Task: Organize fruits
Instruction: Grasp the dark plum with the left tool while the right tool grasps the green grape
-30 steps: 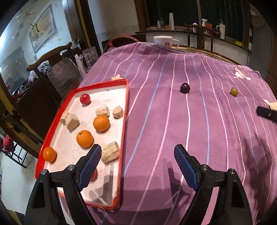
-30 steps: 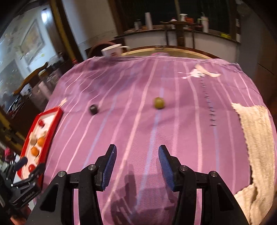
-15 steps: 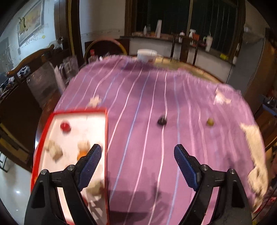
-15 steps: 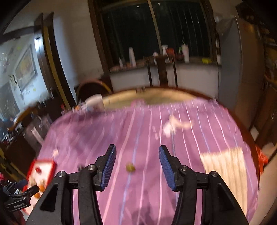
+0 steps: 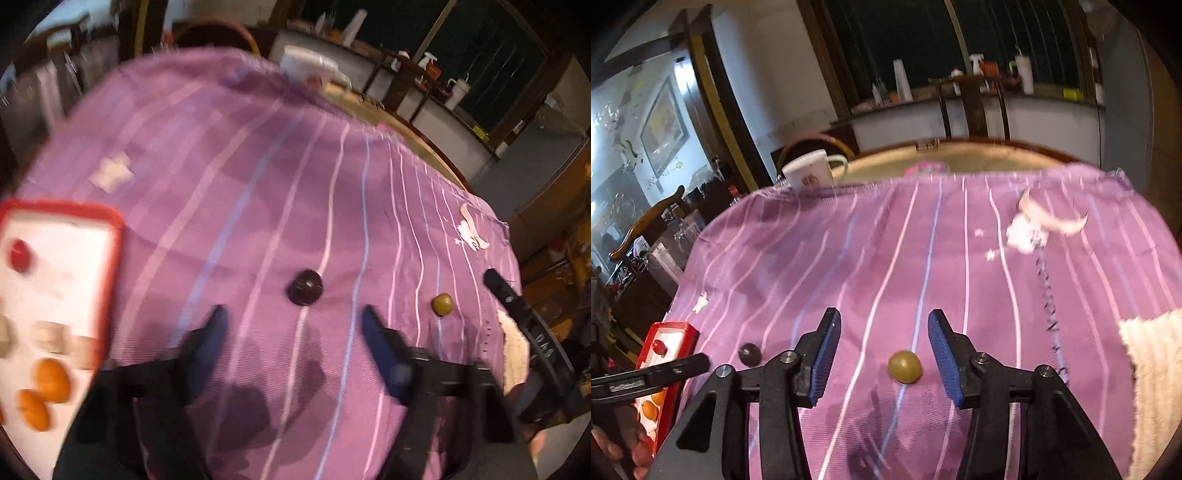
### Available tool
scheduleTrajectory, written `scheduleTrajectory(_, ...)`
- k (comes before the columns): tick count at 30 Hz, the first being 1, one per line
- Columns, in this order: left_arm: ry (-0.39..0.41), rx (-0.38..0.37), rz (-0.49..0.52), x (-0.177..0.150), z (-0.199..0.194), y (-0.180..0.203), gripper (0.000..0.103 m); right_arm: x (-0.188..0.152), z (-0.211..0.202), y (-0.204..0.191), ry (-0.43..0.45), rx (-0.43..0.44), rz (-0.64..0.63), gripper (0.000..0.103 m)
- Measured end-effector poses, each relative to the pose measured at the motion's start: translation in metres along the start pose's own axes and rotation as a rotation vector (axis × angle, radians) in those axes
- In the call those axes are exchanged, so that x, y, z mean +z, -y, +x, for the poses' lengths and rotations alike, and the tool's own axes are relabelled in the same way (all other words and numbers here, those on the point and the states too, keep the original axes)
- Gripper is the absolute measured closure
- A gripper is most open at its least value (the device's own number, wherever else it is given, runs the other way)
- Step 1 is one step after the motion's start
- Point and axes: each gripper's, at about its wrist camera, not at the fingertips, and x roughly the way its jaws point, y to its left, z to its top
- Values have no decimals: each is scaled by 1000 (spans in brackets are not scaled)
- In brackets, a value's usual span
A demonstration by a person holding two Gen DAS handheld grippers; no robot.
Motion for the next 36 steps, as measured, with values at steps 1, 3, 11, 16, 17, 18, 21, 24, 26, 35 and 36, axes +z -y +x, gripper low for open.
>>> scheduleTrajectory(1,-10,-7,-6,0,7,0,48,-2,5,3,-14,-2,2,51)
scheduleTrajectory(3,-18,-14,-15,0,20,1,48,-6,14,7,-38,-2,5,51)
scheduleTrajectory(11,18,2,74,1,43,20,48,-20,39,9,-134,-27,-15,51)
scheduleTrajectory(16,58,62,151,0,48,30,48,-26,50,7,-174,-46,-44,51)
scheduleTrajectory(17,62,70,161,-1,48,31,48,-27,52,6,-178,-48,-47,51)
scheduleTrajectory(18,66,81,179,-2,49,33,48,-27,51,6,-171,-52,-51,53)
scheduleTrajectory(21,80,133,215,-5,50,36,76,-26,50,6,-171,-63,-55,71)
scheduleTrajectory(24,80,131,218,-6,47,34,79,-27,49,10,-168,-58,-28,76)
scheduleTrajectory(26,90,124,204,-8,40,31,79,-27,47,13,-164,-41,-7,76)
scheduleTrajectory(35,178,105,183,-28,-16,23,79,-19,20,18,-95,43,74,76)
scheduleTrajectory(36,192,98,176,-33,-27,21,79,-18,16,16,-92,51,74,76)
